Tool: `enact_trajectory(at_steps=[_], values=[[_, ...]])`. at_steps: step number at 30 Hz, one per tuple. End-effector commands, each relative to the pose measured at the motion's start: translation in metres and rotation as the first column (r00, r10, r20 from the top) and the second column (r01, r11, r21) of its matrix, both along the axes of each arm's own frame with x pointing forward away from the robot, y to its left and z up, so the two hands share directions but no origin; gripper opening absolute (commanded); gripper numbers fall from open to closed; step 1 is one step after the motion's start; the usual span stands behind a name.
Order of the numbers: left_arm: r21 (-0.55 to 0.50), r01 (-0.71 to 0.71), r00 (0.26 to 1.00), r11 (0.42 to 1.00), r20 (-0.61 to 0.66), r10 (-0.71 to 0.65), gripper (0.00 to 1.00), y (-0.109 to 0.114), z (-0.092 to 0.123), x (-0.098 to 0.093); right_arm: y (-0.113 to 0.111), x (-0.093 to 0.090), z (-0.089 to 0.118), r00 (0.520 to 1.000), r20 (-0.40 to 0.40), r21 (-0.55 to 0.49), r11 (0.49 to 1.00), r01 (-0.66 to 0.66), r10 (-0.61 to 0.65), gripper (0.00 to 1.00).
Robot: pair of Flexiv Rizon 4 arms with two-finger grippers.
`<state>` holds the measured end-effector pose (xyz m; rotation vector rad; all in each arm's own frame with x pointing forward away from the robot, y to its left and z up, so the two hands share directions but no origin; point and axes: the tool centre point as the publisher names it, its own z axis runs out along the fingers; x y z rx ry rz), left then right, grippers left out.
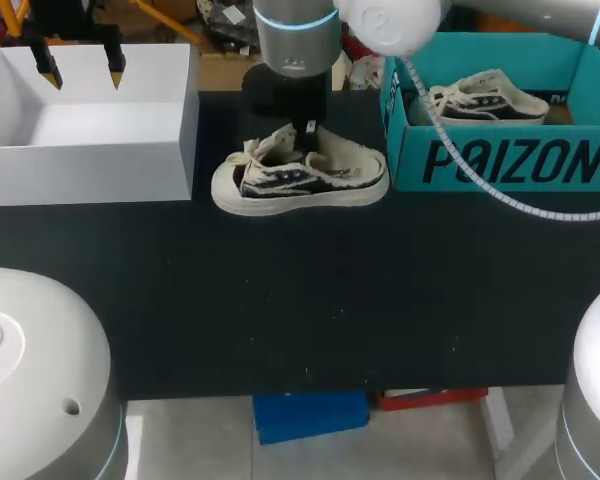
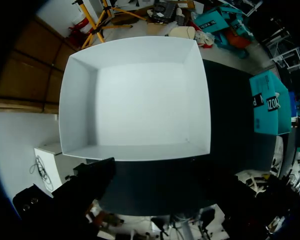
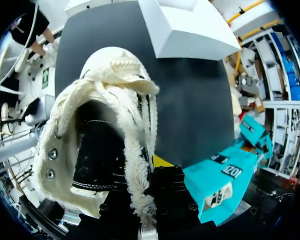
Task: Take the shoe out of the shoebox, open the shoe tongue, remove and reinsert the insole, then place the shoe into the shoebox
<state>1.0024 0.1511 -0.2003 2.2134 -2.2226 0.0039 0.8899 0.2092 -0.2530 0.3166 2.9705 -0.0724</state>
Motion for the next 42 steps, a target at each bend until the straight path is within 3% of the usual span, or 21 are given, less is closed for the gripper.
enact_trajectory(at_steps=[1, 9, 14, 21, 29, 42], values=[[0.003, -0.002, 1.000, 1.000, -0.001, 0.002, 1.00, -0.001, 0.000, -0.001, 0.024, 0.002, -0.041, 0.999, 0.014, 0.025, 0.999, 0.034, -0.035, 0.00], [0.003, -0.002, 1.000, 1.000, -0.001, 0.002, 1.00, -0.001, 0.000, -0.001, 0.034, -0.010, -0.085, 0.994, 0.054, 0.086, 0.992, 0.088, -0.093, 0.00], [0.003, -0.002, 1.000, 1.000, -0.001, 0.002, 1.00, -0.001, 0.000, -0.001, 0.031, -0.021, -0.101, 0.995, 0.057, 0.120, 0.990, 0.077, -0.085, 0.00], [0.003, -0.002, 1.000, 1.000, -0.001, 0.002, 1.00, -0.001, 0.000, -0.001, 0.018, -0.036, -0.115, 0.996, 0.074, 0.179, 0.982, -0.060, 0.048, 0.00], [0.003, -0.002, 1.000, 1.000, -0.001, 0.002, 1.00, -0.001, 0.000, -0.001, 0.005, -0.031, -0.122, 0.983, 0.053, 0.212, 0.960, -0.182, 0.175, 0.00], [0.003, -0.002, 1.000, 1.000, -0.001, 0.002, 1.00, -0.001, 0.000, -0.001, -0.001, -0.023, -0.149, 0.982, 0.007, 0.226, 0.956, -0.184, 0.187, 0.00]])
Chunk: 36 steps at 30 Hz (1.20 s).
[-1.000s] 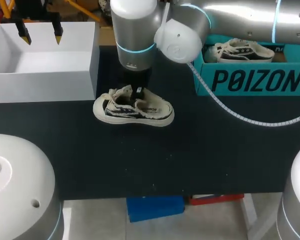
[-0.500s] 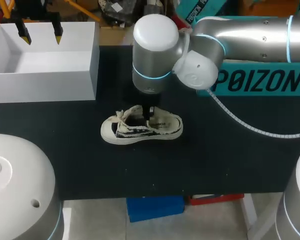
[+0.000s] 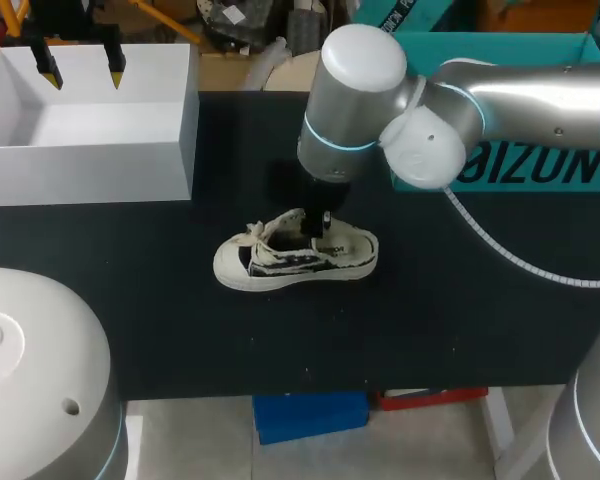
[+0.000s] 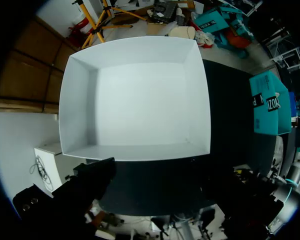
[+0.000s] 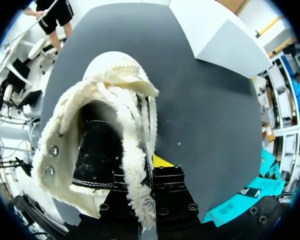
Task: Take the shoe out of the shoebox, open the shoe tongue, remove and reinsert the insole, then place the shoe into the shoebox
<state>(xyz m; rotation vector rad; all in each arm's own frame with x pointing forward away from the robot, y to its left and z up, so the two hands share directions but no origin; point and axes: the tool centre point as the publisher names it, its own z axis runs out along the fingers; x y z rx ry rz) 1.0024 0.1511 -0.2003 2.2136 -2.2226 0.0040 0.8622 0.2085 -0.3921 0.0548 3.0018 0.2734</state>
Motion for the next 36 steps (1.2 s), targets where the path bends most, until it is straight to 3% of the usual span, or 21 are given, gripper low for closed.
enact_trajectory(at_steps=[1, 8, 9, 10, 11, 18, 22, 25, 31, 36], values=[[0.003, -0.002, 1.000, 1.000, -0.001, 0.002, 1.00, -0.001, 0.000, -0.001, -0.002, 0.005, -0.012, 1.000, -0.010, 0.009, 1.000, 0.004, -0.004, 0.00], [0.003, -0.002, 1.000, 1.000, -0.001, 0.002, 1.00, -0.001, 0.000, -0.001, -0.012, 0.010, -0.017, 0.999, -0.023, -0.022, 0.999, 0.030, -0.031, 0.00], [0.003, -0.002, 1.000, 1.000, -0.001, 0.002, 1.00, -0.001, 0.000, -0.001, -0.014, 0.010, -0.016, 0.999, -0.027, -0.031, 0.999, 0.039, -0.040, 0.13], [0.003, -0.002, 1.000, 1.000, -0.001, 0.002, 1.00, -0.001, 0.000, -0.001, -0.016, 0.011, -0.013, 0.998, -0.028, -0.040, 0.998, 0.050, -0.051, 0.84], [0.003, -0.002, 1.000, 1.000, -0.001, 0.002, 1.00, -0.001, 0.000, -0.001, -0.019, 0.010, -0.010, 0.998, -0.026, -0.050, 0.997, 0.059, -0.060, 1.00], [0.003, -0.002, 1.000, 1.000, -0.001, 0.002, 1.00, -0.001, 0.000, -0.001, -0.040, 0.006, 0.039, 0.992, 0.036, -0.067, 0.990, 0.126, -0.124, 1.00], [0.003, -0.002, 1.000, 1.000, -0.001, 0.002, 1.00, -0.001, 0.000, -0.001, -0.048, 0.002, 0.068, 0.989, 0.091, 0.059, 0.992, 0.108, -0.113, 1.00], [0.003, -0.002, 1.000, 1.000, -0.001, 0.002, 1.00, -0.001, 0.000, -0.001, -0.054, -0.004, 0.086, 0.992, 0.127, 0.173, 0.985, -0.005, -0.017, 1.00], [0.003, -0.002, 1.000, 1.000, -0.001, 0.002, 1.00, -0.001, 0.000, -0.001, -0.080, -0.019, 0.108, 0.980, 0.119, 0.395, 0.898, -0.195, 0.160, 1.00], [0.003, -0.002, 1.000, 1.000, -0.001, 0.002, 1.00, -0.001, 0.000, -0.001, -0.088, -0.021, 0.110, 0.975, 0.112, 0.404, 0.888, -0.220, 0.191, 1.00]])
